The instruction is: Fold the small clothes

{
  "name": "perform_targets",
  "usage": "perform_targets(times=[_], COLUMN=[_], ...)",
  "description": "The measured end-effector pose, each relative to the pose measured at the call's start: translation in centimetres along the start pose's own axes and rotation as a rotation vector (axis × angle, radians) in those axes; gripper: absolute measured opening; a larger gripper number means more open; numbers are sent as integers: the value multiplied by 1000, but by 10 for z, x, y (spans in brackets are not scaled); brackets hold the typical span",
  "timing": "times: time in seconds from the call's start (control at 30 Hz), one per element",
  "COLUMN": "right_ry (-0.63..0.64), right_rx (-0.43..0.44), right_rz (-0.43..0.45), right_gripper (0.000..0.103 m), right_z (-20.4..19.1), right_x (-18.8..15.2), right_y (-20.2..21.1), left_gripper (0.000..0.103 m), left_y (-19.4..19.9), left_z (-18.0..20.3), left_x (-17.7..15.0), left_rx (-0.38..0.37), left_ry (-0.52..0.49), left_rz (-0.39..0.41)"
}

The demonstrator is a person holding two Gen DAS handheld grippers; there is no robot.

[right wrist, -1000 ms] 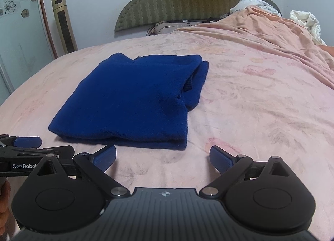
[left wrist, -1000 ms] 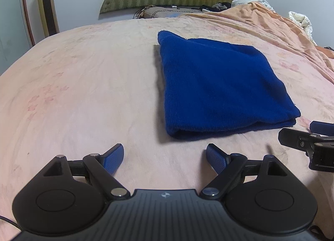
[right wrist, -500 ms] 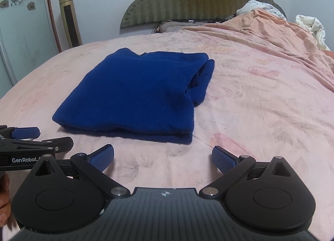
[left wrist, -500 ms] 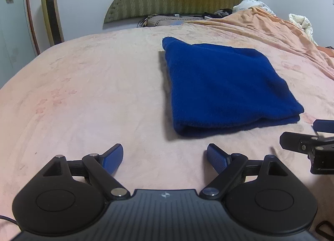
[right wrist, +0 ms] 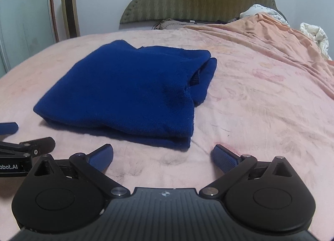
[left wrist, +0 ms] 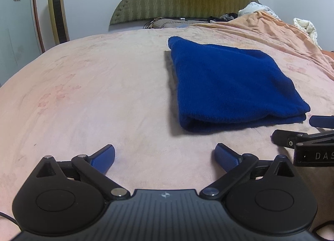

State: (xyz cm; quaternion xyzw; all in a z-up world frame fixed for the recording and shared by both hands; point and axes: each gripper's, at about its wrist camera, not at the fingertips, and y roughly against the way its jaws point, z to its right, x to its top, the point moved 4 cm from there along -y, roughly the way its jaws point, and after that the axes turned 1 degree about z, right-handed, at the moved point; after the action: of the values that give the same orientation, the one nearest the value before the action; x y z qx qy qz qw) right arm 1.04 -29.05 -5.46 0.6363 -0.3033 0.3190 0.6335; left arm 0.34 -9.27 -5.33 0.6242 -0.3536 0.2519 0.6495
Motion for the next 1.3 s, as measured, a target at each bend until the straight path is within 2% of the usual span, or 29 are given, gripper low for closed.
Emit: perform_targets(times=[1.3], right_ry=[-7], right_rx=[7], right_rz=[3], right_gripper=[103], right_z=[3], right_x=[-1], right_y=[1], left_gripper=[103], left_y=[-1], left_z=[1], left_x=[-1], left_rx=[1], left_ry=[-3], left_rz=[-1])
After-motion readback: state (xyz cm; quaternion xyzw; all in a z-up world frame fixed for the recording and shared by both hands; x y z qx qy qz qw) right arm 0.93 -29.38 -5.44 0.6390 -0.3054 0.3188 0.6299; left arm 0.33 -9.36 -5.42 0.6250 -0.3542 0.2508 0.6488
